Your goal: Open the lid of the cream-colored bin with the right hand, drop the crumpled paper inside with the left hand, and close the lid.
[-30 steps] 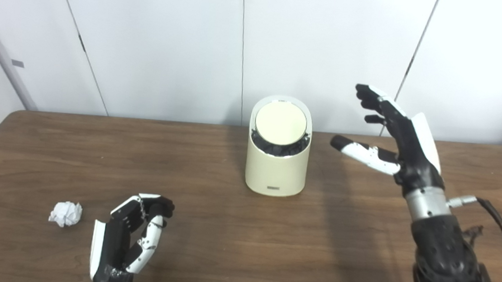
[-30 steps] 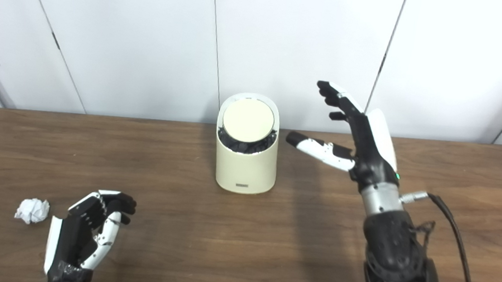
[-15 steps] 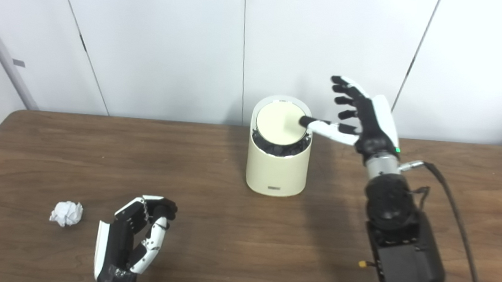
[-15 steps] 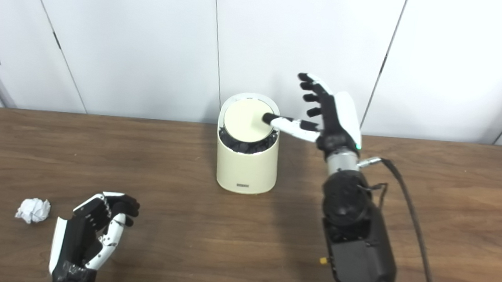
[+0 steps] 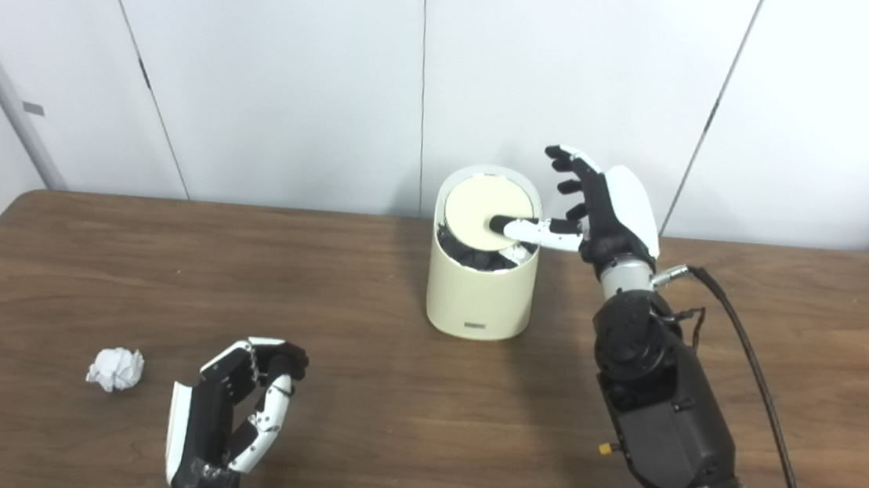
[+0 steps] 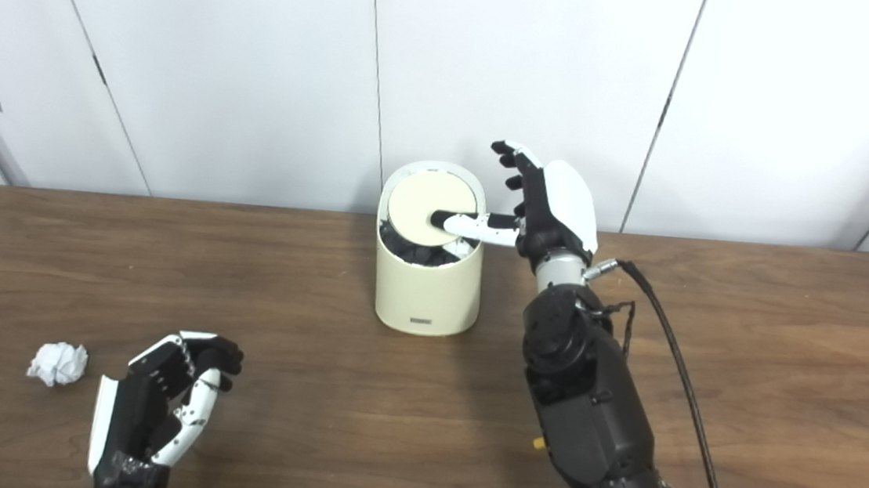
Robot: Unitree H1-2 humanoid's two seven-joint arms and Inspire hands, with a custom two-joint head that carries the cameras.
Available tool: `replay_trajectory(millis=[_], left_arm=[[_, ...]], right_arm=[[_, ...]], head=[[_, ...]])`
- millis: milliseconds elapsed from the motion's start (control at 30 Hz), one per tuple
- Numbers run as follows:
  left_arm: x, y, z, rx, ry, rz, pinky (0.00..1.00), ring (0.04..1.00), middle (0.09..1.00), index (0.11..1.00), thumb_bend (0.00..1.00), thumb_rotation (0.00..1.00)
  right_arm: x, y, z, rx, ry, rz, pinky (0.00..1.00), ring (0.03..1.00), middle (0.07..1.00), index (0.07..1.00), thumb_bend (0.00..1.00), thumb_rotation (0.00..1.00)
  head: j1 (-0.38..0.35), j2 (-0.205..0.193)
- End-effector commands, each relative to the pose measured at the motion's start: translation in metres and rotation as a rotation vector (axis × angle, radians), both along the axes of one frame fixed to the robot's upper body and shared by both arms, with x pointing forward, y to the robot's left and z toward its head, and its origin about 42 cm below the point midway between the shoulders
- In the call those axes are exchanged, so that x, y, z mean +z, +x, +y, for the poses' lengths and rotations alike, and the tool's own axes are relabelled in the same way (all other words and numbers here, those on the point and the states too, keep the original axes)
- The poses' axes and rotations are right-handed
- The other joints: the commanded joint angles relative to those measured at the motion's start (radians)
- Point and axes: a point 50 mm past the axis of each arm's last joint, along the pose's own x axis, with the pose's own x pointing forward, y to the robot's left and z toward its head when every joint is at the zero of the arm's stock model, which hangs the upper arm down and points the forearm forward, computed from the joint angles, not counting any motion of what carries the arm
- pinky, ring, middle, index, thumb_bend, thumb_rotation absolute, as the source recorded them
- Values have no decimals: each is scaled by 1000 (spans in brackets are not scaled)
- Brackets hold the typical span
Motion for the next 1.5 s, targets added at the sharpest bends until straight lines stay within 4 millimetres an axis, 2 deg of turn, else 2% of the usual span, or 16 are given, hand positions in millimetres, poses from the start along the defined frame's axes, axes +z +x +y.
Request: replay_trajectory(millis=[0, 167, 300, 400, 633, 800, 1000, 1067, 1133, 1167, 1233, 1300, 1400, 1467], left_arm=[[9, 2, -5, 1, 5, -55, 445, 534, 554, 529, 144, 281], [10, 2, -6, 2, 5, -54, 442, 531, 552, 527, 149, 274], [12, 3, -7, 3, 2, -52, 440, 531, 552, 525, 152, 284], [12, 4, -6, 4, 0, -54, 436, 527, 550, 524, 150, 289], [12, 3, -5, 1, 11, -57, 436, 528, 553, 526, 147, 291], [12, 3, -5, 1, 10, -57, 437, 529, 553, 526, 145, 293], [12, 3, -6, 5, 11, -54, 436, 528, 553, 525, 151, 315], [11, 3, -5, 4, 16, -55, 435, 527, 554, 526, 148, 310], [11, 3, -4, 2, 12, -54, 436, 527, 554, 528, 147, 305], [11, 4, -4, 1, 9, -53, 438, 529, 555, 528, 151, 303], [10, 4, -4, 1, 7, -52, 438, 529, 555, 529, 153, 301], [10, 4, -3, 1, 6, -51, 440, 530, 554, 529, 156, 302], [10, 4, -2, 0, 7, -53, 441, 529, 554, 528, 152, 300], [9, 4, -1, -2, 18, -57, 440, 529, 554, 528, 146, 294]], right_arm=[[25, 4, 8, 10, -4, -77, 554, 746, 825, 827, 993, 415], [17, 4, 8, -5, -28, -47, 561, 757, 844, 832, 994, 385], [14, 3, 6, -6, -43, -47, 520, 726, 856, 833, 1000, 270], [12, 2, 5, -1, -53, -57, 551, 752, 860, 829, 1000, 203], [8, 0, 2, -3, -56, -62, 554, 753, 846, 820, 1000, 166], [7, 0, 0, -8, -78, -65, 594, 780, 842, 816, 1000, 157], [5, 0, 0, -10, -90, -74, 576, 758, 822, 805, 1000, 107], [4, -1, 0, -13, -78, -68, 582, 761, 821, 806, 985, 137], [4, -2, 0, -13, -64, -59, 602, 774, 826, 814, 965, 207], [4, -3, -1, -12, -59, -56, 622, 784, 831, 821, 936, 313], [4, -5, -2, -10, -44, -54, 638, 791, 833, 826, 908, 419], [4, -7, -3, 0, -26, -60, 643, 787, 830, 833, 863, 642], [5, -10, -5, 9, -18, -64, 623, 768, 820, 835, 840, 818], [4, -12, -7, 18, -6, -61, 615, 759, 823, 836, 836, 881]], head=[[1, 1], [1, 6], [-1, 4], [-1, 5], [-3, 7], [-4, 12], [-7, 9], [-9, 7], [-9, 6], [-9, 5], [-11, 3], [-12, 1], [-14, 0], [-17, -2]])
